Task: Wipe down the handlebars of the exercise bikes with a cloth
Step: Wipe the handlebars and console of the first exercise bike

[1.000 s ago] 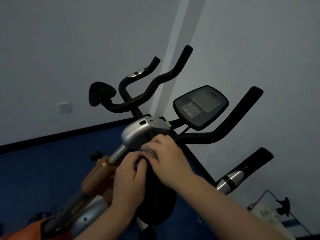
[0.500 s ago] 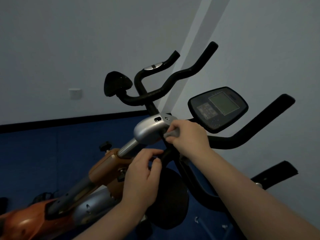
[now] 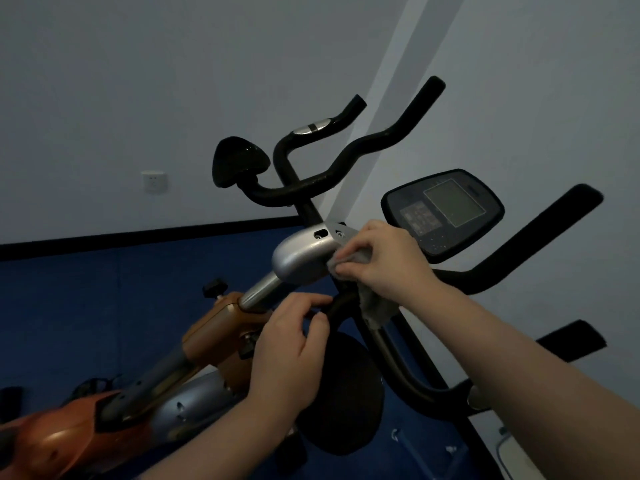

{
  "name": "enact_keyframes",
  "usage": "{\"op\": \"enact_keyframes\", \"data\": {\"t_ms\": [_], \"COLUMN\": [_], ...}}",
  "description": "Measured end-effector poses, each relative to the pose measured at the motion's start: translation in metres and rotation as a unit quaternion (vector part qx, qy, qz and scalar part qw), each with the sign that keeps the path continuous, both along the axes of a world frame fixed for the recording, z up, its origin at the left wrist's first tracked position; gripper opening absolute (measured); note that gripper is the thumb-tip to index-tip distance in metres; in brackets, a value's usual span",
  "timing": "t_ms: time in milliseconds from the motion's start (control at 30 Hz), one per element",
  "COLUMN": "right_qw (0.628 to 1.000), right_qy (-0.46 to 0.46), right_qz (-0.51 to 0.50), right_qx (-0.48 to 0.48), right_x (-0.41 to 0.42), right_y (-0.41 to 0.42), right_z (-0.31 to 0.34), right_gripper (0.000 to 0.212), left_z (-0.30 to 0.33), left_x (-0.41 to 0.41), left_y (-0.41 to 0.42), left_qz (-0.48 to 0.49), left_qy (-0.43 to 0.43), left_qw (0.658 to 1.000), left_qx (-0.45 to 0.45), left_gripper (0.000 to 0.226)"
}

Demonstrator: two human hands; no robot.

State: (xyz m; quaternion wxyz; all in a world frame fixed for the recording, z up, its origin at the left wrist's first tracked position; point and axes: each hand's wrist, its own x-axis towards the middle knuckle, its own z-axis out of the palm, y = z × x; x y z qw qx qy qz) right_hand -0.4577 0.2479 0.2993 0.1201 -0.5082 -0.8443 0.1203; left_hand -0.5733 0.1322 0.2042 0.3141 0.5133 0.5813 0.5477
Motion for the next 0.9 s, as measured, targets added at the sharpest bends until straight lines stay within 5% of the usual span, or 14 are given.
{"op": "enact_keyframes", "data": {"t_ms": [100, 300, 500, 700, 900], "right_qw": [0.997, 0.997, 0.957, 0.988, 0.983], "right_qy": [-0.046, -0.010, 0.261, 0.049, 0.089], "right_qz": [0.029, 0.011, -0.086, -0.137, -0.153], "right_qx": [-0.051, 0.073, 0.095, 0.042, -0.040], "right_x": [0.008, -0.020, 0.025, 0.061, 0.039], "right_y": [0.002, 0.000, -0.035, -0.125, -0.086], "right_z": [0.010, -0.016, 0.013, -0.044, -0.034], "right_gripper": [0.014, 0.017, 0.030, 0.023, 0.026], "left_z": [0.001, -0.001, 0.002, 0.009, 0.021], "left_x": [0.000, 0.000, 0.002, 0.017, 0.029], "left_y": [0.000, 0.002, -0.001, -0.016, -0.018], "left_qz": [-0.001, 0.010, 0.037, 0.055, 0.076], "left_qy": [-0.003, 0.003, 0.053, 0.219, 0.323], "left_qw": [1.000, 1.000, 0.996, 0.964, 0.938], "left_qx": [0.003, 0.015, 0.065, 0.143, 0.098], "left_gripper": [0.027, 0.031, 0.022, 0.020, 0.023]}}
